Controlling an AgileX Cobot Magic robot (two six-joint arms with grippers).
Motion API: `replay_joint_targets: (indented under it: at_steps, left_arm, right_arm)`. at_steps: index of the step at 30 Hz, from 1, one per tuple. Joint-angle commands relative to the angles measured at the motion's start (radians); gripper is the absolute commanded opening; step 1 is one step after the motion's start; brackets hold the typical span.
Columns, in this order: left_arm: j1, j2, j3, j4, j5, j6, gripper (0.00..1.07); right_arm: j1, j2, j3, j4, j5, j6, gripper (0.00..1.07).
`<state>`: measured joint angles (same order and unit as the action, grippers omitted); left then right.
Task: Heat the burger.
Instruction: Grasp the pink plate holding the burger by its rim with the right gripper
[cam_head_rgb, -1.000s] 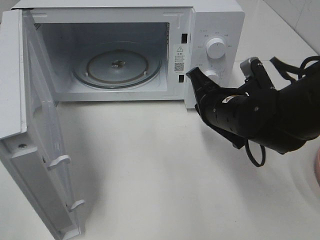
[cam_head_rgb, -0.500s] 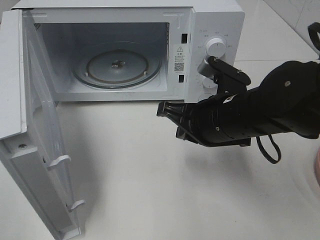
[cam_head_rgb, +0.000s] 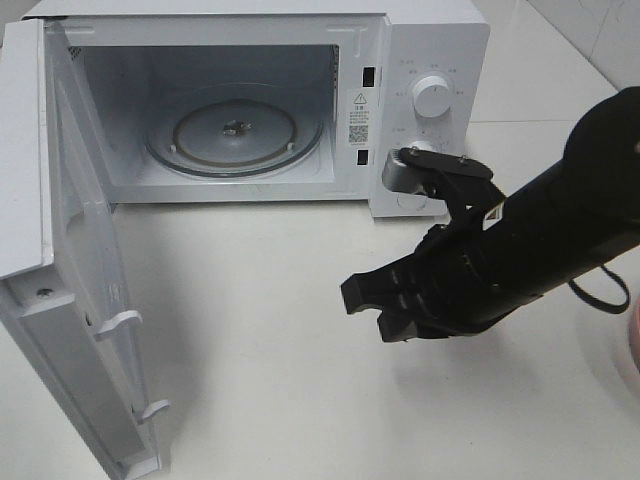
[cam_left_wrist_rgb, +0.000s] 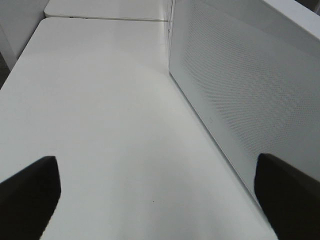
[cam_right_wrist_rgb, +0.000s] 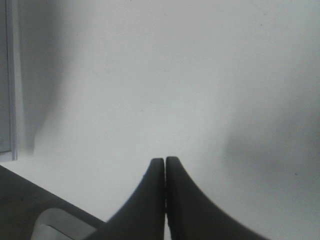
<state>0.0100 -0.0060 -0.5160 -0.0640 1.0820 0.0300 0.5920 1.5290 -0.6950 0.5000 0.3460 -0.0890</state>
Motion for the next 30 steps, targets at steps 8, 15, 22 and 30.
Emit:
replay_joint_targets:
  at_steps: [8, 15, 22, 30]
  left_arm:
    - [-0.005, -0.017, -0.001, -0.004, -0.012, -0.002, 0.98]
    - [-0.005, -0.017, -0.001, -0.004, -0.012, -0.002, 0.98]
    - [-0.005, -0.017, -0.001, -0.004, -0.012, -0.002, 0.98]
    - [-0.005, -0.017, -0.001, -0.004, -0.012, -0.002, 0.98]
  right_arm:
    - [-0.069, -0.141, -0.089, -0.274, 0.275, 0.069, 0.12]
    - [-0.124, -0.203, -0.121, -0.53, 0.429, 0.208, 0.62]
    - [-0.249, -0.212, -0.121, -0.605, 0.55, 0.189, 1.03]
    - [-0.344, -0.211, -0.12, -0.627, 0.57, 0.178, 1.01]
